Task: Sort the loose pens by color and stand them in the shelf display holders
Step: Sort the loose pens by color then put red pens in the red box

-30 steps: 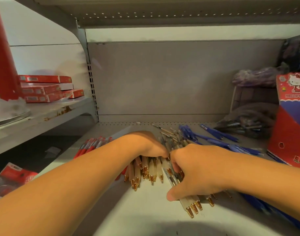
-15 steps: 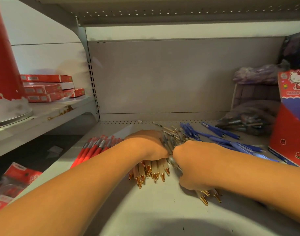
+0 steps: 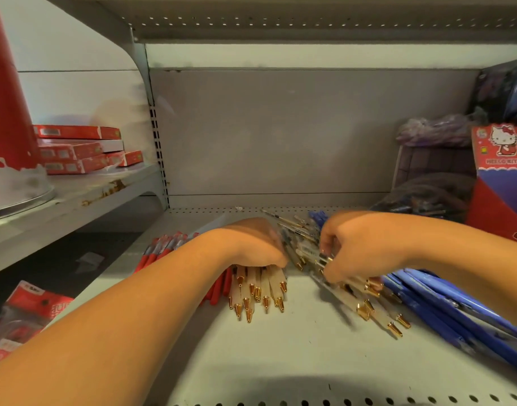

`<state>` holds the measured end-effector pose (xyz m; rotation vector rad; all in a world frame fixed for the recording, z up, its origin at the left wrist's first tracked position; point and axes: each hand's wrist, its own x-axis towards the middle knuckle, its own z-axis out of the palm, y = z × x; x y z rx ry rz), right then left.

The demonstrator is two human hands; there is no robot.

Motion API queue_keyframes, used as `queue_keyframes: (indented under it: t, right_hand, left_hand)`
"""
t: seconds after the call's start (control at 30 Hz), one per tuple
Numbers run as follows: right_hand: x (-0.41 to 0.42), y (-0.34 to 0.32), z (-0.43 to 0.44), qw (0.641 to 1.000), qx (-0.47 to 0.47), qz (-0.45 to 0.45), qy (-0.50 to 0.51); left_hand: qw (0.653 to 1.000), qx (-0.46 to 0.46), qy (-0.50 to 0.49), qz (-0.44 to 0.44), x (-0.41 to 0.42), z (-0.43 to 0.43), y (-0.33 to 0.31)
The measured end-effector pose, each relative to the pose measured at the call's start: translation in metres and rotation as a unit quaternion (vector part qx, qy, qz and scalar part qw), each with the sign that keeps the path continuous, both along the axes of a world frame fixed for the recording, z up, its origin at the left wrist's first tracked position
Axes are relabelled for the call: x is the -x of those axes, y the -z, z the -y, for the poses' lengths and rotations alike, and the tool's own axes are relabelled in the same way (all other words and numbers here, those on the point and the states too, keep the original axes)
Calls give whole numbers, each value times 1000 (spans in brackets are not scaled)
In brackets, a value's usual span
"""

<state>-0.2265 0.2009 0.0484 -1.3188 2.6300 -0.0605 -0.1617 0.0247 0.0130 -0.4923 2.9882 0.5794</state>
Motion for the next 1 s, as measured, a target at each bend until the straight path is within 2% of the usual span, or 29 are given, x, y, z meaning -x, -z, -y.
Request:
queue_keyframes:
  t: [0.13,0.23,0.3,0.4,0.5,0.57,0.63,0.7,0.77,1.0]
  right_hand:
    - [9,3,27,997,66,43,26]
    - [11,18,52,994,67,76,50]
    - [8,26,60,994,46,82,62]
    - [7,34,58,997,13,62,44]
    - [11,28,47,996,18,87,-19]
    - [19,18,40,989,54,134,-27]
    - [33,10,36,977,123,176,11]
    - [48,8,35,981,151,114,34]
    - [58,10,38,989,131,55,38]
    - [81,27,95,994,95,-24,55]
  left_hand:
    - [1000,20,10,18,-1,0,-3]
    - [998,47,18,30,-2,-3,-4]
    - [999,31,12,24,-3,-3,-5]
    - [1000,8,3,12,-4,-2,-6]
    - [1000,12,1,6,-5,-4,-7]
    - [999,25,20,5,-5,-6,-7]
    - [998,40,36,17,-5,-9,-6]
    - [997,62,39,26,-3,-13,-5]
    - [997,69,34,20,-1,-17,-1]
    - [998,58,-20,26,4,-14,9]
